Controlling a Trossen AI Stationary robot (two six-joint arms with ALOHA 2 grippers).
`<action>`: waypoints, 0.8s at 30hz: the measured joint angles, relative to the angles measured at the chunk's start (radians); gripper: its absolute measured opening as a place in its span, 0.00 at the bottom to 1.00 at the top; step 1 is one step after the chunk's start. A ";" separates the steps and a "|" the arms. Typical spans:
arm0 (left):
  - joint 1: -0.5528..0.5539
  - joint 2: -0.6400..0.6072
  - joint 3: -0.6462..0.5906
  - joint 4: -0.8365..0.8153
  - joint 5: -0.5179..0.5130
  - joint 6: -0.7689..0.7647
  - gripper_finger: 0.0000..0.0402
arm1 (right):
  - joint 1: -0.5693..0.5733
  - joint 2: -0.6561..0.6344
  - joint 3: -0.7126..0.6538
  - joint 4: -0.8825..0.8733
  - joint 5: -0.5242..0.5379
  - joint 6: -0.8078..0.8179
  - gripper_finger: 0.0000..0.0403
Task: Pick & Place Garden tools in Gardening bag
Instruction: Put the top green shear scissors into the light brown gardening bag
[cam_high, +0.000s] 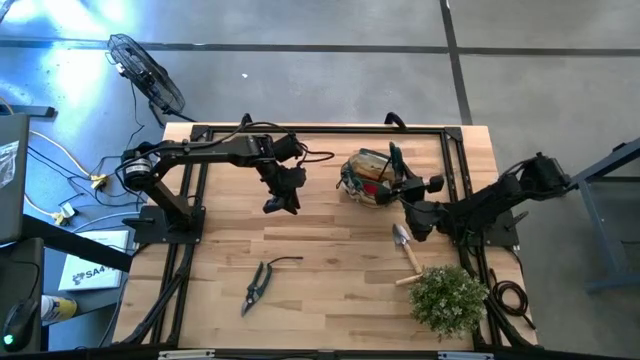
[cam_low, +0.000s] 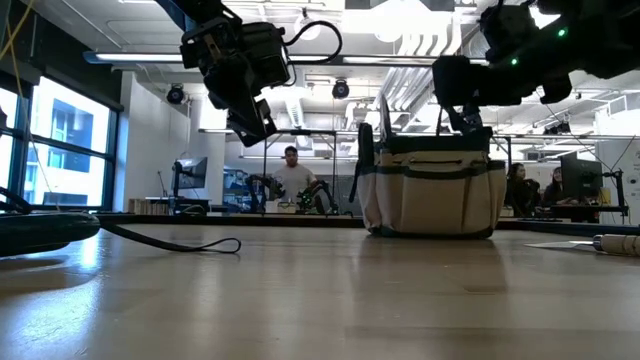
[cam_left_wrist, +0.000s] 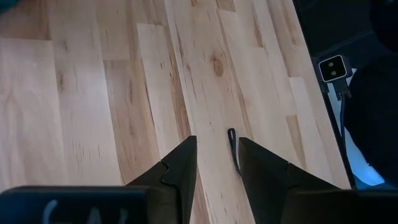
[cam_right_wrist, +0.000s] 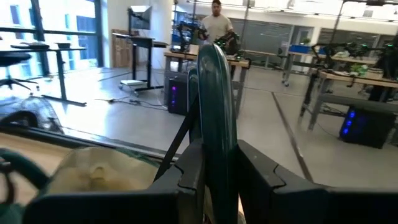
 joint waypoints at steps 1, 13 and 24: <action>0.000 0.000 0.000 -0.003 0.000 0.000 0.28 | 0.007 0.000 0.000 0.009 0.000 -0.004 0.13; 0.000 0.000 0.000 -0.011 0.000 0.000 0.28 | 0.044 -0.013 0.000 0.032 -0.002 -0.129 0.13; 0.000 0.000 0.000 -0.010 0.000 -0.004 0.28 | 0.049 -0.014 -0.057 0.032 -0.001 -0.039 0.13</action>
